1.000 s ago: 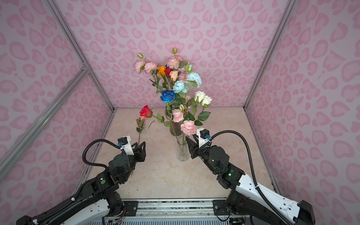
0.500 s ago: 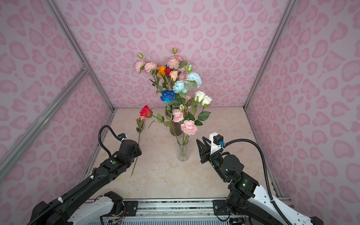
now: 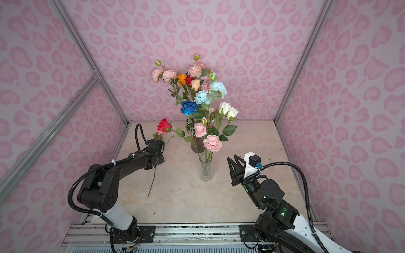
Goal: Arrange the flowers into the vase
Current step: 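Draw back the right gripper while the left gripper reaches to the last pink rosebud, then close the left gripper on the pink rose stem lying on the table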
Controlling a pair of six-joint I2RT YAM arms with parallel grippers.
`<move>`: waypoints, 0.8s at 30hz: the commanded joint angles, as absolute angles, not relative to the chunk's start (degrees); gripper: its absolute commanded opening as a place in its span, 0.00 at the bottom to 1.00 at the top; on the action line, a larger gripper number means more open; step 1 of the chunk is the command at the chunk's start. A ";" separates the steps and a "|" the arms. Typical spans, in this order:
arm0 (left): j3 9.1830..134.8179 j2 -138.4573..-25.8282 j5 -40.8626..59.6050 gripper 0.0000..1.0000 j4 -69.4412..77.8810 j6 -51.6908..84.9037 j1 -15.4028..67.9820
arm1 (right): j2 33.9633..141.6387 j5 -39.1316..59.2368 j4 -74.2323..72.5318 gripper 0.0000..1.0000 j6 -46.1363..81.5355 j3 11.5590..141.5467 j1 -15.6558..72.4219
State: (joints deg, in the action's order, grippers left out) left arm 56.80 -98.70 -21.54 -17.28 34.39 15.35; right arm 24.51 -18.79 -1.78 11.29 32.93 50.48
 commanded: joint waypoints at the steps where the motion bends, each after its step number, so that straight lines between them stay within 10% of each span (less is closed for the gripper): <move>1: 57.58 -100.55 -21.09 0.39 -17.76 32.55 14.74 | 23.23 -22.37 -2.00 0.34 10.88 31.66 50.03; 24: 61.17 -104.18 -10.06 0.24 -17.93 35.13 13.09 | 24.72 -21.62 -2.54 0.34 11.30 31.30 48.86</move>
